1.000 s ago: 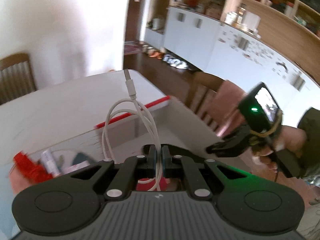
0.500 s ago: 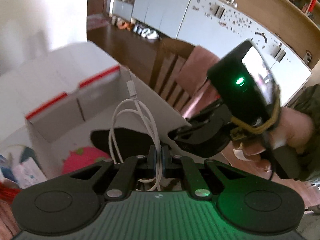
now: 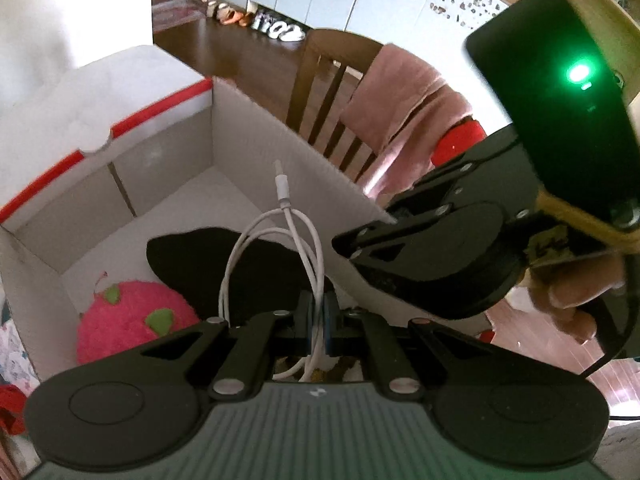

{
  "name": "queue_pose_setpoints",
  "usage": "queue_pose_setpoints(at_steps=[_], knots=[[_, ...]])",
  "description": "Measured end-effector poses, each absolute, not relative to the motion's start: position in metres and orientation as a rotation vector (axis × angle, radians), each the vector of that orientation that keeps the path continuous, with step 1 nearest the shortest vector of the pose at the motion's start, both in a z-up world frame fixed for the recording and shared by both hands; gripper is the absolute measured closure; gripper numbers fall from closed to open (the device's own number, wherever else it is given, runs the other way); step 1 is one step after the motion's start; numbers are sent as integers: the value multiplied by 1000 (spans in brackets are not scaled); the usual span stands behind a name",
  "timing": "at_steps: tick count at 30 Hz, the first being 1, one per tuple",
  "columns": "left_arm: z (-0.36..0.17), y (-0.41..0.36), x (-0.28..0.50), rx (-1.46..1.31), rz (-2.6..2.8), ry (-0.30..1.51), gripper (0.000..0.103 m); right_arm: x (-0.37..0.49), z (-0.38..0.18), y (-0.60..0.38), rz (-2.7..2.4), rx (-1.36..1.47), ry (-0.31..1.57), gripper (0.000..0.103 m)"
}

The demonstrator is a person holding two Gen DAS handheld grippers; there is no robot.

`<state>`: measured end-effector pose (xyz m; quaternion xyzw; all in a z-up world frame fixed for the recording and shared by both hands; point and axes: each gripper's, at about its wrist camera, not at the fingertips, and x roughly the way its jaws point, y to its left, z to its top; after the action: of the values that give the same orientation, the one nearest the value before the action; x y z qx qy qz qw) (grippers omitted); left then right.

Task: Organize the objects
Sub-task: 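Carry the white cable into the box and open the left gripper, then move the left gripper back to the pile above the red cloth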

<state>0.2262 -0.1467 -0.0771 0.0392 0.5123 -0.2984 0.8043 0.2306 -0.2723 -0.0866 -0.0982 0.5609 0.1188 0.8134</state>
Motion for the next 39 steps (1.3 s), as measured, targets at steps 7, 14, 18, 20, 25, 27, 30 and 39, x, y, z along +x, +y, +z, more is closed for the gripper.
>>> queue_pose_setpoints(at_steps=[7, 14, 18, 20, 25, 27, 30, 39], knots=[[-94, -141, 227, 62, -629, 1150, 98, 229, -88, -277, 256, -210, 1195, 102], [-97, -133, 219, 45, -606, 1151, 82, 227, -88, -283, 266, -227, 1195, 102], [-89, -128, 211, 35, -580, 1126, 45, 227, -88, -286, 277, -235, 1191, 101], [-84, -124, 207, 19, -567, 1104, 40, 228, -89, -287, 286, -238, 1190, 101], [-70, -112, 195, -13, -528, 1067, 40, 228, -93, -289, 304, -243, 1192, 101], [-64, -105, 189, -30, -508, 1055, 40, 228, -93, -290, 308, -240, 1193, 101], [-54, -101, 182, -42, -482, 1023, 40, 229, -92, -291, 314, -235, 1194, 101], [-22, -56, 167, -78, -409, 928, 32, 232, -92, -293, 310, -221, 1201, 101]])
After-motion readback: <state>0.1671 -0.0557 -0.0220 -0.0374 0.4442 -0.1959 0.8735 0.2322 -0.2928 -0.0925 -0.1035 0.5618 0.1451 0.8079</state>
